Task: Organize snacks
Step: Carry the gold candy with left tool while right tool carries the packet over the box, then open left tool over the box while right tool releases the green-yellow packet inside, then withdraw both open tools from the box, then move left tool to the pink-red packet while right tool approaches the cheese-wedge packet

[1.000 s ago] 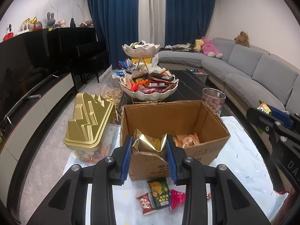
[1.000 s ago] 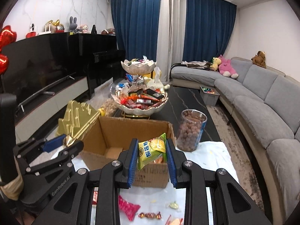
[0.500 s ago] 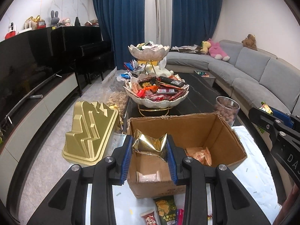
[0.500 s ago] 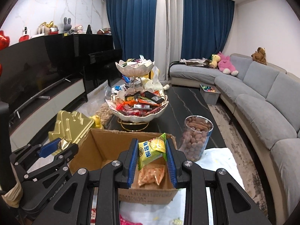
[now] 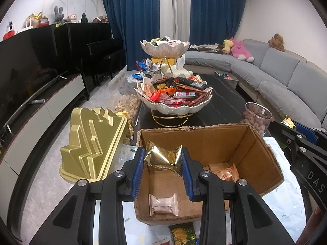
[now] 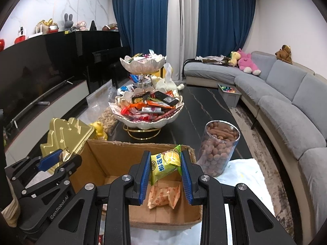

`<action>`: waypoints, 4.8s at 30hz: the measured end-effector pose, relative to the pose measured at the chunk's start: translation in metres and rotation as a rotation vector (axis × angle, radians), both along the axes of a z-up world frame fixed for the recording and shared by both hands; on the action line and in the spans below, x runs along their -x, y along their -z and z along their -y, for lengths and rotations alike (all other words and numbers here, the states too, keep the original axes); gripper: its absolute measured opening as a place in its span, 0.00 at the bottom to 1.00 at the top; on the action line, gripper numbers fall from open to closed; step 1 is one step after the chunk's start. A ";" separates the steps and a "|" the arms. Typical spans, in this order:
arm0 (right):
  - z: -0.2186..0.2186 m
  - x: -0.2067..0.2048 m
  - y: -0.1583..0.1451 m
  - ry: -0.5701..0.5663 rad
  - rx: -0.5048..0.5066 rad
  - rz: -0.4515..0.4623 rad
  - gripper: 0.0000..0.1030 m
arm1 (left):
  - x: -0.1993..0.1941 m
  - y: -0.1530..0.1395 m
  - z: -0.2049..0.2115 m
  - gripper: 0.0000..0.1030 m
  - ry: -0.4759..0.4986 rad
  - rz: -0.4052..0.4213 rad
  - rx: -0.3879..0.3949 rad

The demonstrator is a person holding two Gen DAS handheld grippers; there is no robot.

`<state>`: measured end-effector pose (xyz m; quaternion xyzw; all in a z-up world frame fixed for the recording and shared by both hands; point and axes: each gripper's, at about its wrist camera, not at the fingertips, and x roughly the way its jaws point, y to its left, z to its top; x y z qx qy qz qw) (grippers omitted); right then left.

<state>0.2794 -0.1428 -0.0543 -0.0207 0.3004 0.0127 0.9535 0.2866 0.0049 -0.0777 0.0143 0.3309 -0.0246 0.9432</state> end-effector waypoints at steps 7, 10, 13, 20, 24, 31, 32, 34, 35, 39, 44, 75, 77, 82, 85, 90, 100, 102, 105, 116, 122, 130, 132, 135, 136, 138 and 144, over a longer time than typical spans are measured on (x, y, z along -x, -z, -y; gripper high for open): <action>-0.003 -0.014 0.012 -0.010 0.006 -0.040 0.29 | -0.009 0.012 -0.001 0.34 -0.005 -0.027 0.004; -0.004 -0.020 0.015 -0.013 0.005 -0.060 0.29 | -0.012 0.015 -0.002 0.34 -0.004 -0.042 0.006; -0.005 -0.022 0.017 -0.031 -0.001 -0.076 0.30 | -0.014 0.017 -0.001 0.35 0.010 -0.053 0.001; -0.005 -0.019 0.010 -0.041 0.000 -0.062 0.54 | -0.006 0.011 -0.003 0.64 0.008 -0.037 -0.002; 0.001 -0.012 -0.001 -0.010 0.001 -0.026 0.74 | -0.002 0.005 -0.005 0.77 -0.008 -0.025 -0.010; 0.011 -0.003 -0.019 0.010 0.003 -0.005 0.76 | 0.010 -0.013 -0.004 0.90 -0.014 0.006 0.003; 0.013 0.000 -0.022 0.015 0.002 -0.001 0.76 | 0.013 -0.016 -0.003 0.90 -0.013 0.014 0.001; 0.016 0.004 -0.027 0.021 -0.002 0.007 0.76 | 0.017 -0.023 -0.002 0.90 -0.010 0.024 0.001; 0.018 0.007 -0.030 0.027 -0.002 0.012 0.76 | 0.018 -0.026 -0.001 0.90 -0.008 0.027 0.003; 0.025 0.018 -0.038 0.041 -0.001 0.025 0.76 | 0.025 -0.037 0.001 0.90 -0.002 0.043 0.011; 0.035 0.030 -0.046 0.057 -0.003 0.038 0.76 | 0.037 -0.046 0.011 0.90 0.015 0.057 0.003; 0.072 0.119 -0.036 0.148 0.015 0.071 0.76 | 0.109 -0.039 0.045 0.90 0.113 0.078 -0.027; 0.076 0.125 -0.033 0.161 0.006 0.070 0.76 | 0.113 -0.036 0.048 0.90 0.121 0.079 -0.029; 0.081 0.134 -0.023 0.180 -0.011 0.057 0.76 | 0.123 -0.028 0.053 0.90 0.135 0.090 -0.034; 0.083 0.139 -0.014 0.186 -0.008 0.048 0.76 | 0.128 -0.020 0.056 0.90 0.147 0.090 -0.037; 0.087 0.146 0.003 0.197 -0.010 0.026 0.76 | 0.134 -0.005 0.060 0.90 0.161 0.084 -0.045; 0.094 0.153 0.045 0.223 -0.023 -0.033 0.76 | 0.140 0.036 0.068 0.90 0.190 0.041 -0.068; 0.097 0.154 0.055 0.230 -0.032 -0.046 0.76 | 0.142 0.045 0.069 0.90 0.197 0.035 -0.073; 0.100 0.157 0.068 0.239 -0.036 -0.065 0.76 | 0.143 0.056 0.070 0.90 0.210 0.024 -0.077; 0.098 0.161 0.101 0.242 -0.015 -0.084 0.76 | 0.147 0.096 0.075 0.90 0.245 0.006 -0.089; 0.099 0.156 0.122 0.243 -0.023 -0.124 0.76 | 0.142 0.119 0.076 0.89 0.246 -0.035 -0.096; 0.096 0.150 0.145 0.224 -0.039 -0.167 0.76 | 0.136 0.140 0.079 0.84 0.259 -0.061 -0.123; 0.095 0.149 0.149 0.223 -0.037 -0.177 0.76 | 0.135 0.143 0.080 0.84 0.259 -0.061 -0.128; 0.094 0.147 0.158 0.222 -0.042 -0.199 0.76 | 0.131 0.147 0.079 0.83 0.259 -0.069 -0.121; 0.094 0.146 0.159 0.222 -0.041 -0.204 0.76 | 0.130 0.148 0.079 0.82 0.257 -0.071 -0.118; 0.093 0.144 0.164 0.222 -0.039 -0.216 0.76 | 0.127 0.151 0.079 0.81 0.256 -0.076 -0.103; 0.092 0.140 0.174 0.231 -0.032 -0.244 0.76 | 0.122 0.160 0.079 0.80 0.256 -0.100 -0.094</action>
